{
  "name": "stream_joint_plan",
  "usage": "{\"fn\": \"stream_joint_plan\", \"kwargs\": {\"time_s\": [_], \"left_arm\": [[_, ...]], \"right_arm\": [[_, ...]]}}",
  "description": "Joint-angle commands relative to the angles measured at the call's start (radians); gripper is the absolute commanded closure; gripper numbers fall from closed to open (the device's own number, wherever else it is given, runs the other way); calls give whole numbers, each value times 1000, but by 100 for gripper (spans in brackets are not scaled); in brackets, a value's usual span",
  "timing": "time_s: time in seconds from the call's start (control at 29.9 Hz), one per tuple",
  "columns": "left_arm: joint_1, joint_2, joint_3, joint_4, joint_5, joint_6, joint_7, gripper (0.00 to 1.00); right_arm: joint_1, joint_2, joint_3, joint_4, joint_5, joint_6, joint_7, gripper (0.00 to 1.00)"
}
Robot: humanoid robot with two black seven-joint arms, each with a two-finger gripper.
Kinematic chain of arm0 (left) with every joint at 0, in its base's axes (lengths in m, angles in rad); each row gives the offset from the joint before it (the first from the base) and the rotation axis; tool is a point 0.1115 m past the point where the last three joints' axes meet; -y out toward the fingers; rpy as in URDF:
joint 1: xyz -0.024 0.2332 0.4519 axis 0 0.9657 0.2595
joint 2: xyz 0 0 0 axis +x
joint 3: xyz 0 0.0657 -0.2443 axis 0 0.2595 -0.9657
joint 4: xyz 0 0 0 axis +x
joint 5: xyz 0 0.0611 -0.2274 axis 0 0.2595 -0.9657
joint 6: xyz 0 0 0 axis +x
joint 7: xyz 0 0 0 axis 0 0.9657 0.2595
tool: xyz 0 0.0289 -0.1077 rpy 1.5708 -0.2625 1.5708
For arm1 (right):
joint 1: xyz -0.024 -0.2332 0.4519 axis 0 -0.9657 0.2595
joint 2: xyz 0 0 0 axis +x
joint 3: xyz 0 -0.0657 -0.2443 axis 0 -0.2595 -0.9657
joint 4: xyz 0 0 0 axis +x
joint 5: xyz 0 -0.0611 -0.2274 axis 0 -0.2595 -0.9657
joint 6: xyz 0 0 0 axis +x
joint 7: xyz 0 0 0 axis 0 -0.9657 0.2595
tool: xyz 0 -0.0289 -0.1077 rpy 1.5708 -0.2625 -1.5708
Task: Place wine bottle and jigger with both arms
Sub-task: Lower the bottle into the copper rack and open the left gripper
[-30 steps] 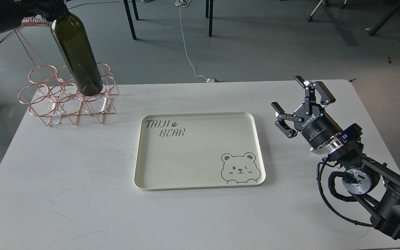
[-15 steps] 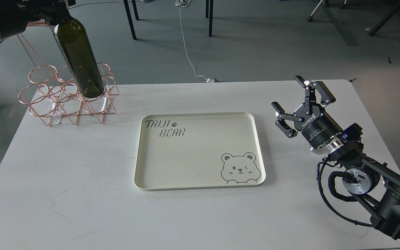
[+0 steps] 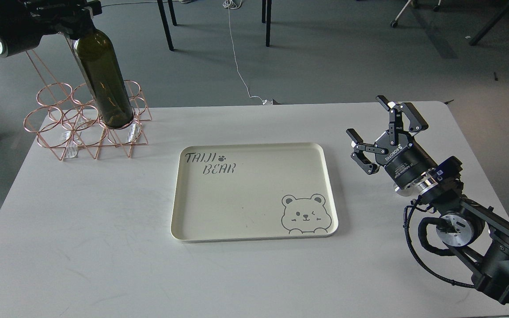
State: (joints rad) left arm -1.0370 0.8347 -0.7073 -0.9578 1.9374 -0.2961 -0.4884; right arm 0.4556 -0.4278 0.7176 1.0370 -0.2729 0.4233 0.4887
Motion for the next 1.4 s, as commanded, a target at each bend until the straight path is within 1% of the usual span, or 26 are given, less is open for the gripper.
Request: {"fn": "stream_joint_plan", "kwargs": {"time_s": [0.0, 0.27, 0.43, 0.6, 0.87, 1.17, 1.3, 1.37], "left_arm": [[3, -6, 0, 11, -2, 2, 0, 80], [8, -14, 46, 27, -2, 41, 0, 79], [28, -14, 49, 30, -3, 52, 0, 79], [49, -29, 51, 57, -26, 75, 0, 77], [69, -39, 51, 73, -29, 80, 0, 74], [104, -45, 51, 76, -31, 95, 0, 73], [104, -46, 49, 76, -31, 95, 0, 70], [104, -46, 51, 77, -31, 95, 0, 65]], "right_arm": [[0, 0, 0, 0, 0, 0, 0, 1], [-6, 0, 0, 0, 0, 0, 0, 1], [-8, 1, 0, 0, 0, 0, 0, 1], [-8, 1, 0, 0, 0, 0, 0, 1], [-14, 1, 0, 0, 0, 0, 0, 1], [-15, 1, 0, 1, -12, 0, 0, 1], [-15, 1, 0, 1, -14, 0, 0, 1], [-15, 1, 0, 1, -14, 0, 0, 1]]}}
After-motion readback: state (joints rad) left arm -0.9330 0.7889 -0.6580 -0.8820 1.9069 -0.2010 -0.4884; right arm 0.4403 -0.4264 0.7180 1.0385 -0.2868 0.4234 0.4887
